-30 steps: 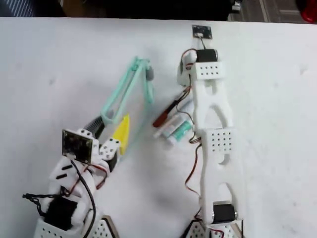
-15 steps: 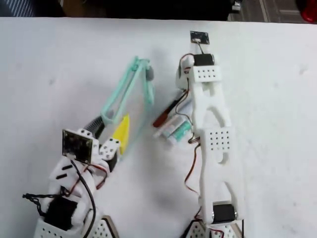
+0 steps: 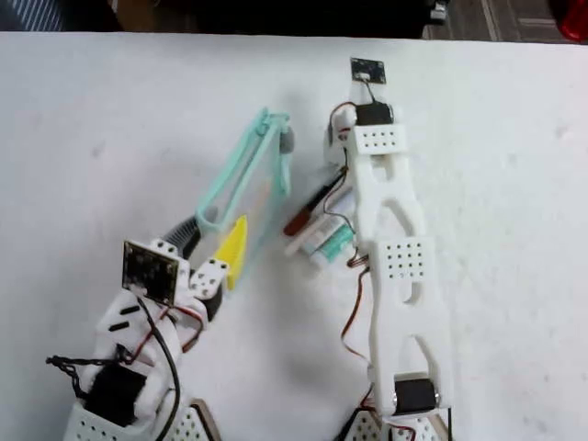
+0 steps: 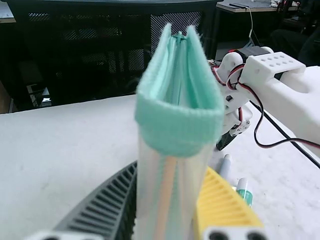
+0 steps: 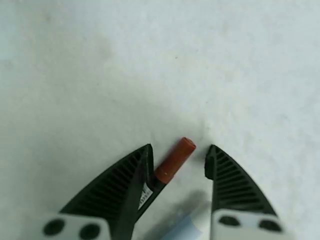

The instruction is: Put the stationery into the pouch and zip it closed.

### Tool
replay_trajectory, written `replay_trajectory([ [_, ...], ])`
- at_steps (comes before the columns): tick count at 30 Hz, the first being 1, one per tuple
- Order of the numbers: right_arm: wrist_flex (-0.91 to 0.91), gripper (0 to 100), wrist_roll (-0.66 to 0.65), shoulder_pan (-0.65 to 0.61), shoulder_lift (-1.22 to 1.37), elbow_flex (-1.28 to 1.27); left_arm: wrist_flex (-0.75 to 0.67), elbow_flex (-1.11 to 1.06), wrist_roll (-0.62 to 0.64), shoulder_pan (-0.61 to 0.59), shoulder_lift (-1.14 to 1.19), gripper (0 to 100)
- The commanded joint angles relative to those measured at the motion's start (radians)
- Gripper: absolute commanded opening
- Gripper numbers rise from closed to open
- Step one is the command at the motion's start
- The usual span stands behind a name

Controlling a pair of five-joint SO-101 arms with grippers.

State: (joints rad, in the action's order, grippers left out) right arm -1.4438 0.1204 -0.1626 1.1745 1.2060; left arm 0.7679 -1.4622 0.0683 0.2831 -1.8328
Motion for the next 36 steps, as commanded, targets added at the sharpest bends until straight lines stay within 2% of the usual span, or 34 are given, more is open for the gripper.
replay_trajectory([
  [1, -0.008, 12.5, 0.002, -0.025, 0.002, 0.012, 0.011, -0.006, -0.006, 0.018, 0.001, 15],
  [6, -0.007, 1.3, 0.000, -0.024, 0.004, 0.011, 0.011, -0.006, -0.006, 0.016, 0.001, 15],
  [22, -0.015, 1.6, 0.000, -0.018, 0.002, 0.011, 0.018, -0.003, 0.000, 0.010, 0.001, 15],
  [28, -0.099, 1.6, 0.000, -0.004, -0.051, 0.072, 0.017, 0.000, 0.002, 0.010, 0.001, 15],
  [36, -0.277, 1.6, 0.002, 0.039, -0.091, 0.321, 0.011, -0.005, -0.002, 0.010, 0.001, 15],
])
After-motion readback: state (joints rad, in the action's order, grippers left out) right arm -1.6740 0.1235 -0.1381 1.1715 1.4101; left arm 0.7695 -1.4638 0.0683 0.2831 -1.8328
